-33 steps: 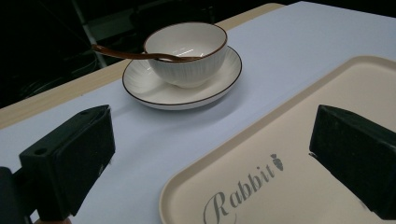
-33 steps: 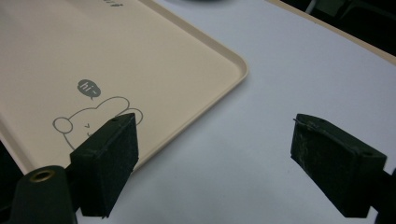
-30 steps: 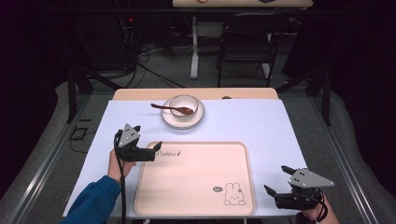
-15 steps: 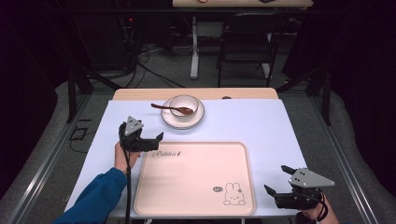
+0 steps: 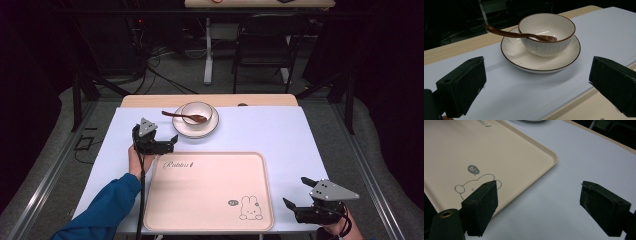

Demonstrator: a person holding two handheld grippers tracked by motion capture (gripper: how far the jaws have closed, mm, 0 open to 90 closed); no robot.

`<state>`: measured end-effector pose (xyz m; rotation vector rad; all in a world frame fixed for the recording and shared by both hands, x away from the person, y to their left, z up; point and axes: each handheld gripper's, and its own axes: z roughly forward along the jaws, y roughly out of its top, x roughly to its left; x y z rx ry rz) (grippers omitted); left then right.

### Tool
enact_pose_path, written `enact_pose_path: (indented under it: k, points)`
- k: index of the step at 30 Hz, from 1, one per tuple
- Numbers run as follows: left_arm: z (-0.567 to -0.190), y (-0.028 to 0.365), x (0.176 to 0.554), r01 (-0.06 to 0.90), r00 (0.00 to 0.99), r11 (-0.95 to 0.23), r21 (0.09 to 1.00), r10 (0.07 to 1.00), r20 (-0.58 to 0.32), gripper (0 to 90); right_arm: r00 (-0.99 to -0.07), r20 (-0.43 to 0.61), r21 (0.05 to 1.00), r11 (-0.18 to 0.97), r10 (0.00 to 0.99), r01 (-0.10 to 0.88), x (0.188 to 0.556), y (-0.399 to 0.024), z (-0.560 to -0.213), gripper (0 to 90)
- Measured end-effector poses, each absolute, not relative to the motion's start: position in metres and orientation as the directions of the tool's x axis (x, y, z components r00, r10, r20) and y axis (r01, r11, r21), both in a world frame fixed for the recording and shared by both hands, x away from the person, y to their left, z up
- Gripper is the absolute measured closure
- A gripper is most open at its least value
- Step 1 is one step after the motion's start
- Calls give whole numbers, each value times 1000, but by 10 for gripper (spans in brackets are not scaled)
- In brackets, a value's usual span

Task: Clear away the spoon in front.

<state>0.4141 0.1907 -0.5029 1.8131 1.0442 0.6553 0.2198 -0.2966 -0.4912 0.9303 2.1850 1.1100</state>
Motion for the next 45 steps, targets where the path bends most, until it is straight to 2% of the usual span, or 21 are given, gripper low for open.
enact_pose_path:
  k: [16, 26, 36, 42, 43, 44, 45]
  points:
    - [-507, 187, 437, 385, 457, -164, 908, 889, -33, 0, -632, -125, 837, 423, 764, 346, 221, -297, -491, 142]
    - [-513, 189, 457, 407, 397, -63, 911, 910, -115, 7, -633, -129, 837, 426, 763, 344, 221, -297, -491, 142]
    - [-519, 182, 473, 402, 383, -45, 914, 915, -123, 22, -632, -129, 837, 425, 764, 344, 221, -297, -491, 142]
    - [-523, 178, 481, 394, 369, -23, 919, 920, -135, 83, -632, -129, 836, 426, 764, 344, 221, -297, -491, 142]
    - [-523, 178, 482, 395, 373, -19, 919, 917, -142, 105, -631, -129, 837, 426, 765, 345, 221, -297, -491, 142]
    - [-523, 177, 484, 405, 358, -11, 914, 922, -147, 179, -632, -131, 836, 428, 764, 344, 221, -297, -491, 142]
    - [-523, 177, 485, 402, 353, -2, 915, 923, -153, 199, -632, -132, 836, 428, 764, 344, 221, -297, -491, 142]
